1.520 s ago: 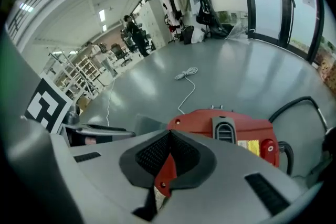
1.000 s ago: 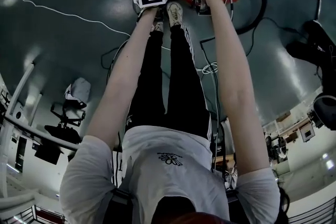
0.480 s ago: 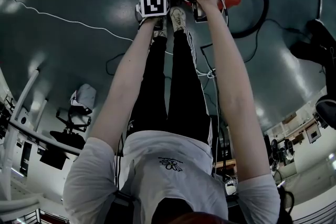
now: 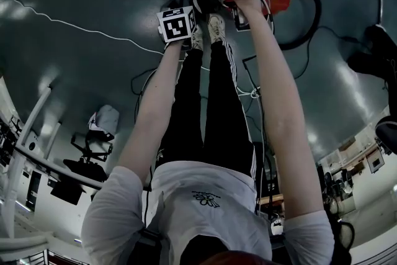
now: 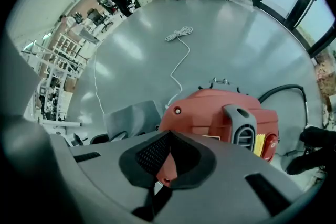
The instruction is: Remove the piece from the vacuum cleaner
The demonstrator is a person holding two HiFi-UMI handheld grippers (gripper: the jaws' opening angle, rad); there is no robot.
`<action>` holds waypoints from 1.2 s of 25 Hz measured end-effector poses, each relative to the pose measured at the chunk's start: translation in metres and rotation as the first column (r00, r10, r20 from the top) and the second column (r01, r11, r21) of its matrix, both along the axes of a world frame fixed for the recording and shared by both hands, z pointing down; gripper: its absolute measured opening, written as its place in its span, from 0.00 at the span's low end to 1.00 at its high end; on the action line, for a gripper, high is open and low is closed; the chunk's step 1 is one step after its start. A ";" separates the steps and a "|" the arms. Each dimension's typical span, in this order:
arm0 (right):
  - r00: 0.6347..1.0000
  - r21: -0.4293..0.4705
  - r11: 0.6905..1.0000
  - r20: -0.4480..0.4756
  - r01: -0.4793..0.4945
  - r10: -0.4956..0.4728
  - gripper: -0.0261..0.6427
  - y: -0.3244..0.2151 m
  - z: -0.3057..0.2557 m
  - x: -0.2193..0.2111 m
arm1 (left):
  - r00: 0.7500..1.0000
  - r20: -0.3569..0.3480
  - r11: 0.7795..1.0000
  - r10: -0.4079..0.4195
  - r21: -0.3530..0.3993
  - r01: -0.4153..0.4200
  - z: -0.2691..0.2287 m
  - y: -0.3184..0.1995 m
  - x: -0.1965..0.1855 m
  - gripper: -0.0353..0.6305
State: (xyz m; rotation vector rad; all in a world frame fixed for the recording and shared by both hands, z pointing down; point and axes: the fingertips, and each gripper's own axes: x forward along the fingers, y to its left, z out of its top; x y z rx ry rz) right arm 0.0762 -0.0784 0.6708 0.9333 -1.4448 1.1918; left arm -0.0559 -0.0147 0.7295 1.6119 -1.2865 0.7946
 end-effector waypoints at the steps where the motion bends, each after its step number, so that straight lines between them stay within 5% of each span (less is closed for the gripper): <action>1: 1.000 -0.002 1.000 0.002 -0.002 0.002 0.06 0.000 0.000 0.001 | 1.000 0.004 1.000 -0.003 0.010 0.003 -0.001 0.001 0.000 0.08; 7: 0.995 0.000 0.999 -0.086 0.052 -0.052 0.06 0.001 0.000 0.002 | 0.999 -0.022 0.998 -0.040 0.048 0.041 -0.005 0.007 -0.004 0.08; 16: 0.996 -0.037 0.998 -0.074 0.049 -0.051 0.06 0.000 -0.001 0.000 | 0.998 -0.051 0.998 -0.043 0.052 0.046 -0.006 0.014 -0.010 0.08; 30: 0.987 -0.086 0.988 -0.088 0.125 -0.132 0.06 0.004 0.000 -0.005 | 0.976 -0.004 0.976 0.218 0.025 -0.218 0.016 -0.018 -0.001 0.08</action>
